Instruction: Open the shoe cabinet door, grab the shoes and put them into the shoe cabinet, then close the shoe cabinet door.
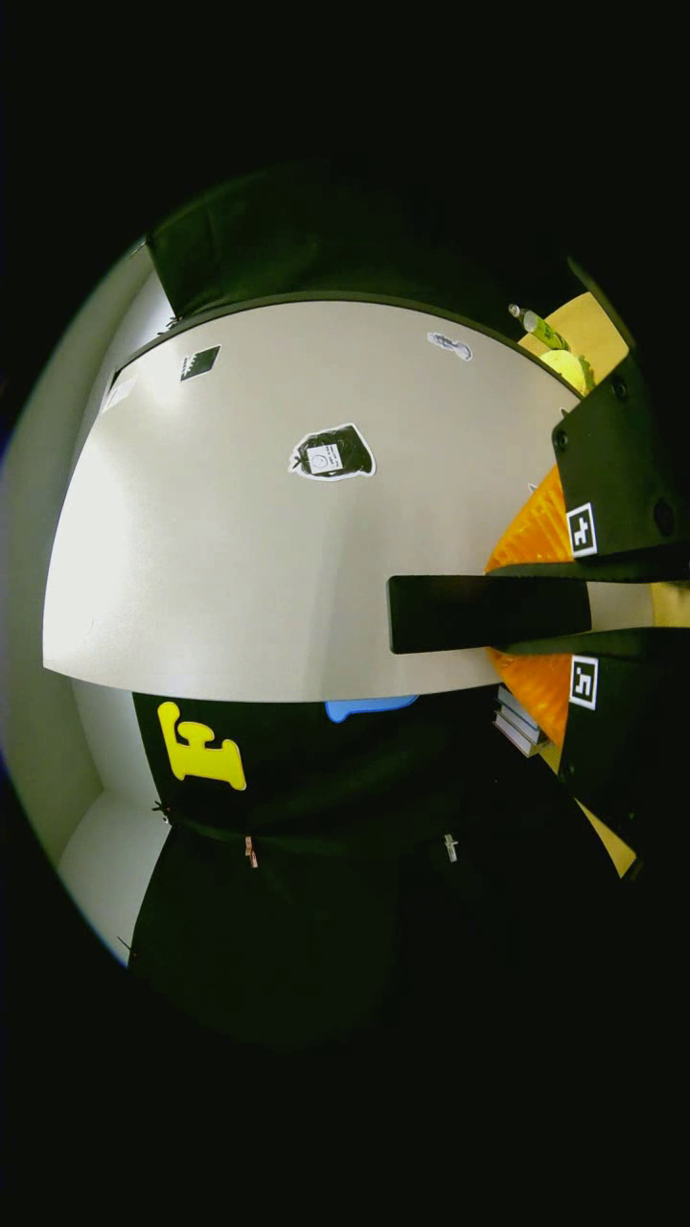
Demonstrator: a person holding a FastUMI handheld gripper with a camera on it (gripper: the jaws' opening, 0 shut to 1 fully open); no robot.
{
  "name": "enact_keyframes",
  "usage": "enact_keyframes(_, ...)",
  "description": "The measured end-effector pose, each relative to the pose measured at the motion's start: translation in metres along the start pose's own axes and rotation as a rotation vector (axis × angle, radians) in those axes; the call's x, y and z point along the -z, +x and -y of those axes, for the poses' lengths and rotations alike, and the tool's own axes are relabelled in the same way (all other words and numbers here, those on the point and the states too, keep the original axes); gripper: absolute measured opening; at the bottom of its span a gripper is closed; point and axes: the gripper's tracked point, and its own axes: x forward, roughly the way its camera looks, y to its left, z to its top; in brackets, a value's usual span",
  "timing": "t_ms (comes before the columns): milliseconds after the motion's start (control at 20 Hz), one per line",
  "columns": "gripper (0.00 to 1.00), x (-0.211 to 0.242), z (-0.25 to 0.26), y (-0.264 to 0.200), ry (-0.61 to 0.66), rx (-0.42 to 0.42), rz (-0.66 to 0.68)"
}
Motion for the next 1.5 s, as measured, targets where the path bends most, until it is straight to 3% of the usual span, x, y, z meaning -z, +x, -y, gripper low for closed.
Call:
enact_keyframes(350, 0.22, -0.002, 0.026, -0.064, 0.023, -0.118, -0.029)
enact_keyframes(700, 0.22, -0.003, 0.075, -0.117, 0.036, -0.139, -0.033)
enact_keyframes(1000, 0.21, -0.004, 0.120, -0.149, 0.019, -0.063, -0.024)
enact_keyframes(1500, 0.14, 0.002, 0.208, -0.207, 0.036, 0.146, -0.025)
